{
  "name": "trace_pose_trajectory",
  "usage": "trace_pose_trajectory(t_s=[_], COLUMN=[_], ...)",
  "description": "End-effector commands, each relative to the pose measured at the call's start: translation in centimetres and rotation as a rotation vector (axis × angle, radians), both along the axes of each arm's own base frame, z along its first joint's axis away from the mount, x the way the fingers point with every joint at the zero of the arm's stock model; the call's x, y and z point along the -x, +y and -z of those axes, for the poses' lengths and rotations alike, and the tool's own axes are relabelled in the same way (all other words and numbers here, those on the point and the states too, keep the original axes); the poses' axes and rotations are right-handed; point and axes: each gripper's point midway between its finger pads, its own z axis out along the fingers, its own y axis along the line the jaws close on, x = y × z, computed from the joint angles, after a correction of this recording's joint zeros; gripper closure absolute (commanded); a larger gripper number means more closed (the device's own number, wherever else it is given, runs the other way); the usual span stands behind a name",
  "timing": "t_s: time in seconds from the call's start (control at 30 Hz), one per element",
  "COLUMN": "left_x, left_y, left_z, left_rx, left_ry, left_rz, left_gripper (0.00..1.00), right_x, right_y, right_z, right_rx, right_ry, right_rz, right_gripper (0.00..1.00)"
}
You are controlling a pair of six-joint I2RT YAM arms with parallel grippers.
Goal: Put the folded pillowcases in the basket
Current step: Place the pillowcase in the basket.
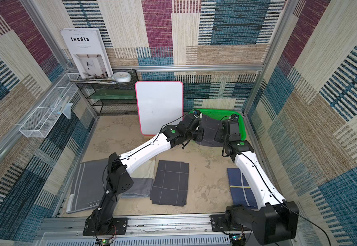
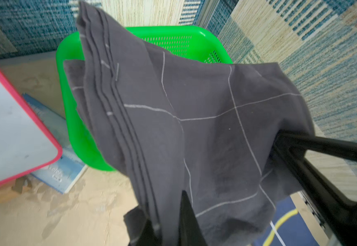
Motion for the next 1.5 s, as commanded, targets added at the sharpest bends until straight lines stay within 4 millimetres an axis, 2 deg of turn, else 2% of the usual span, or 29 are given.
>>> trace_pose_trajectory(t_s=[0.0, 0.1, 0.17, 0.3, 0.67, 0.77, 1.03, 1.33, 1.47], left_x=[-1.8, -3.5, -4.6, -6.4, -9.7, -10.1, -10.8, -10.8, -10.8], left_y=[-1.1, -2.3, -3.0, -3.3, -5.2, -5.7, -5.6, -5.7, -5.6], left_z=[-0.2, 0.3, 1.3, 3.2, 6.8, 7.6, 10.8, 12.1, 12.3], left_rx=[-0.006, 0.017, 0.032, 0.075, 0.162, 0.172, 0.143, 0.122, 0.122], left_ry=[-0.046, -0.073, -0.081, -0.067, -0.116, -0.133, -0.117, -0.118, -0.104], left_rz=[0.011, 0.014, 0.010, -0.007, 0.033, 0.054, 0.045, 0.060, 0.052], left_gripper=[1.00, 1.00, 1.00, 1.00, 1.00, 1.00, 1.00, 1.00, 0.92], right_x=[-2.4, -4.0, -5.1, -7.1, -11.6, -12.2, -12.8, -13.4, -13.7], right_y=[-0.6, -1.3, -2.0, -3.4, -3.6, -4.0, -4.8, -5.1, -4.9], right_z=[-0.8, -0.4, 0.1, 1.9, 6.1, 7.1, 10.6, 13.0, 13.6], right_rx=[-0.029, -0.034, -0.032, -0.037, -0.044, -0.044, -0.039, -0.049, -0.061], right_ry=[-0.054, -0.062, -0.056, -0.018, 0.027, 0.047, 0.115, 0.183, 0.188], right_rz=[0.025, 0.042, 0.060, 0.085, 0.045, 0.049, 0.071, 0.065, 0.063], right_gripper=[1.00, 1.00, 1.00, 1.00, 1.00, 1.00, 1.00, 1.00, 1.00])
